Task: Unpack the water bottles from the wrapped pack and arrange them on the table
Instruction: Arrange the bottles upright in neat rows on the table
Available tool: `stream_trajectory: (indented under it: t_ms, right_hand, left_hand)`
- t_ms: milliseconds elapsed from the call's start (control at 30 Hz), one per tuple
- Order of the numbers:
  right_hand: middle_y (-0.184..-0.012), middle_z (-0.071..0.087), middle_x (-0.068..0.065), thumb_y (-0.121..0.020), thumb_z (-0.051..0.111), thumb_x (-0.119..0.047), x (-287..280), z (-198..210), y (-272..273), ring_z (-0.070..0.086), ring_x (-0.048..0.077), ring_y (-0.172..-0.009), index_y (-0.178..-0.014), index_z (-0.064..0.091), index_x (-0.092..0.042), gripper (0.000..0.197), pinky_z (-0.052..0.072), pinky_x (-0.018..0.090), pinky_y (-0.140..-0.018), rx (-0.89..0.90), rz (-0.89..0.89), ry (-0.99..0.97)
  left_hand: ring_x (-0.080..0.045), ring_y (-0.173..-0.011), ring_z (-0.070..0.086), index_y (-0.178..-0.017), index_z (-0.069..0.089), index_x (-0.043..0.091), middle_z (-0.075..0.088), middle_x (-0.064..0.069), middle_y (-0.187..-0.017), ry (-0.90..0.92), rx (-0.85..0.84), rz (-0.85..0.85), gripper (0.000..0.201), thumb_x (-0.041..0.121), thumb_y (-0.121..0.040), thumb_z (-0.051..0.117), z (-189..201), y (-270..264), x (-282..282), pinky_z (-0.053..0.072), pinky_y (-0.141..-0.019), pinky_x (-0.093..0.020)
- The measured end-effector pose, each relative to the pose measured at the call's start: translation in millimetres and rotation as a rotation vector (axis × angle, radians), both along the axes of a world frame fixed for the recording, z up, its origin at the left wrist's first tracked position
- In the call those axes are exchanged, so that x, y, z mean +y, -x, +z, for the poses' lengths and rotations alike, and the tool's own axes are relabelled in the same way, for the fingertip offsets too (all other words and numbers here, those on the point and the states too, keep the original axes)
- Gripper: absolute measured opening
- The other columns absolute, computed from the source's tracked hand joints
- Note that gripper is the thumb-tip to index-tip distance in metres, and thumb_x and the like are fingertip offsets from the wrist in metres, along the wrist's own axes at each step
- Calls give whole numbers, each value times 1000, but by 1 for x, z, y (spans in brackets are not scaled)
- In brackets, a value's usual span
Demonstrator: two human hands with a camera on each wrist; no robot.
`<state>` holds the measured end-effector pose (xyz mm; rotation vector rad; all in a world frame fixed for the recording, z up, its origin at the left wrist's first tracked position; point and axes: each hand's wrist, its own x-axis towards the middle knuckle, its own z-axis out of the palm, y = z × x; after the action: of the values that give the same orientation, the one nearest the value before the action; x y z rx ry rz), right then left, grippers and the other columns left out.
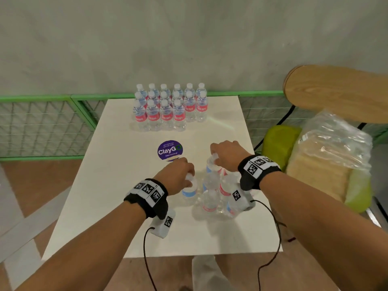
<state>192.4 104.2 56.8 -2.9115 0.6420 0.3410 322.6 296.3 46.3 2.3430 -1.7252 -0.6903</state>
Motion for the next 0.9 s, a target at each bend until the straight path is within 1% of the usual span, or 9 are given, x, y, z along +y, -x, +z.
stream_trajectory:
  t_ms: [67, 133, 300, 367, 433, 500, 667, 800, 900]
  right_hand:
    - [-100, 64, 4, -89, 56, -31, -18, 4, -9, 53, 24, -82, -112, 54, -21, 25, 34, 33, -74, -41, -15, -39]
    - [-100, 64, 4, -89, 58, -32, -34, 10, -20, 53, 24, -81, -113, 54, -20, 27, 37, 31, -72, -87, -33, -72]
    - [-99, 63, 6, -89, 57, -32, -86, 17, -72, 57, 28, -87, -112, 53, -17, 29, 40, 35, -72, -161, -76, -37]
    - [-100, 64, 7, -89, 57, -33, -107, 13, -95, 58, 29, -90, -114, 52, -17, 30, 43, 38, -76, -171, -95, -6]
    - [-102, 65, 7, -89, 56, -33, -125, 6, -116, 59, 30, -94, -116, 51, -17, 32, 44, 40, -81, -166, -117, 25]
    - [-104, 65, 7, -89, 56, -33, -141, -1, -134, 60, 31, -96, -118, 52, -17, 34, 43, 41, -81, -167, -146, 27]
    - [-108, 66, 8, -90, 55, -32, -164, -18, -163, 61, 31, -99, -120, 54, -17, 34, 47, 42, -84, -177, -171, 18]
    - [-106, 65, 10, -92, 56, -30, -170, -24, -178, 61, 32, -96, -120, 54, -14, 32, 50, 40, -76, -212, -180, -13]
    - [-104, 63, 10, -93, 55, -28, -172, -25, -185, 60, 32, -96, -118, 54, -13, 29, 47, 37, -71, -245, -181, -23]
  left_hand:
    - [-19, -92, 52, -109, 66, 19, 52, 1, -101, 8, 1, -18, 30, 31, -83, 75, 10, -19, -19, 47, -79, -33]
    - [-18, -91, 52, -109, 67, 20, 54, 2, -101, 42, -10, -23, 30, 32, -83, 76, 23, -38, -41, 47, -80, -32]
    - [-23, -94, 54, -112, 68, 19, 54, -2, -103, 127, -89, -5, 30, 25, -83, 75, 39, -91, -123, 43, -77, -32]
    - [-25, -97, 57, -112, 69, 20, 56, -2, -105, 144, -148, -5, 31, 25, -83, 75, 37, -110, -156, 44, -81, -34]
    - [-26, -100, 59, -112, 69, 22, 59, -3, -108, 136, -212, -11, 30, 26, -83, 75, 31, -127, -185, 45, -88, -40]
    - [-26, -102, 59, -111, 69, 23, 60, -2, -108, 122, -253, -15, 29, 26, -83, 75, 26, -144, -209, 44, -91, -42]
    - [-26, -105, 58, -114, 68, 25, 60, -2, -112, 79, -299, -33, 31, 24, -83, 75, 14, -178, -247, 40, -91, -41]
    - [-27, -106, 59, -112, 69, 23, 61, -2, -109, 78, -270, -32, 32, 19, -81, 76, 11, -193, -260, 43, -93, -40]
    - [-26, -106, 58, -113, 69, 21, 60, -2, -109, 67, -243, -33, 33, 12, -81, 75, 4, -199, -263, 45, -93, -41]
